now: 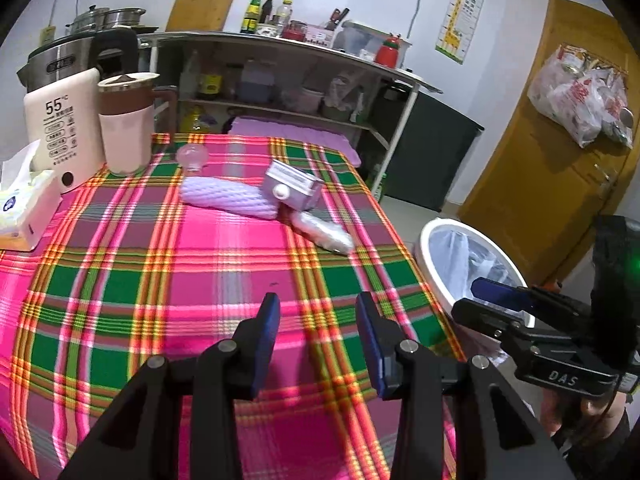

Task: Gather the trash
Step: 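Grasp the clear plastic bag with the right gripper while the left grasps the purple milk carton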

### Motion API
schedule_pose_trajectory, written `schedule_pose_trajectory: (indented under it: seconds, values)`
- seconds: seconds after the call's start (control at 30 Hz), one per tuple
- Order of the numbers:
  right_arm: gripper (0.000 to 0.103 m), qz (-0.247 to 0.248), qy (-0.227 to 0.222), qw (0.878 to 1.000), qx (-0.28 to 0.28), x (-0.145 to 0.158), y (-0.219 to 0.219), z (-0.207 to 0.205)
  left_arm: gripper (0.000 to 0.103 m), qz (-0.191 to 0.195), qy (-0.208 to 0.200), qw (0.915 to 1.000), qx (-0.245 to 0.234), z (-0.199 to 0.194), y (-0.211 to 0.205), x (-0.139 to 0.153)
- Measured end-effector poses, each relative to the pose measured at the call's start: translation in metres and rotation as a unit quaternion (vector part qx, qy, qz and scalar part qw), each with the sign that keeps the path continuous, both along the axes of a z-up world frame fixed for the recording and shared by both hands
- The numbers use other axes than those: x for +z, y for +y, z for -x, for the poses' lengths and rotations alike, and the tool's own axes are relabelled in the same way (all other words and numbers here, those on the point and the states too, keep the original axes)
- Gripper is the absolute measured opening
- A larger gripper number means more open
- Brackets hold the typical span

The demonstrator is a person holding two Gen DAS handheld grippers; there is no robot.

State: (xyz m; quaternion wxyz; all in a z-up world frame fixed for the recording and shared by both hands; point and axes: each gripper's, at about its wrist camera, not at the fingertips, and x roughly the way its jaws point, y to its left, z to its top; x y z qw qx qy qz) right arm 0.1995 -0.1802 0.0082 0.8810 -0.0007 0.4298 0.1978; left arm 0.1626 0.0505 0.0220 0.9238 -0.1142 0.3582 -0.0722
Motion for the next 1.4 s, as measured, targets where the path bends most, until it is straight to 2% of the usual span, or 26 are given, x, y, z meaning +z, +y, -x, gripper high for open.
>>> schedule_pose_trajectory:
  seconds: [0.4,0.83,0.9,0.93,0.97,1.27,1.4]
  values:
    - [0.053,0.022,0.027,0.999,0.032,-0.031,0.039,-0.071,0.041,-0.014,-0.003,0.9999,0.009,-0.024,0.029,0.000]
    - [0.053,0.039,0.056,0.996,0.065,-0.065,0.071,-0.130,0.048,-0.013,-0.007,0.9999,0.002,-0.048,0.049,0.000]
    - [0.051,0.038,0.059,0.995,0.068,-0.068,0.074,-0.131,0.048,-0.013,-0.009,0.9999,-0.001,-0.052,0.050,0.001]
    - [0.035,0.035,0.059,0.995,0.067,-0.067,0.073,-0.129,0.049,-0.014,-0.010,0.9999,-0.003,-0.053,0.049,0.002]
    - [0.029,0.029,0.063,0.995,0.067,-0.066,0.073,-0.129,0.049,-0.014,-0.011,0.9998,-0.005,-0.055,0.048,0.002]
    - [0.029,0.004,0.067,0.996,0.061,-0.054,0.055,-0.092,0.057,-0.019,-0.011,0.9995,-0.022,-0.076,0.034,-0.002]
    - [0.029,-0.011,0.072,0.997,0.041,-0.051,0.037,-0.078,0.059,-0.042,-0.014,0.9985,-0.034,-0.085,0.023,-0.005]
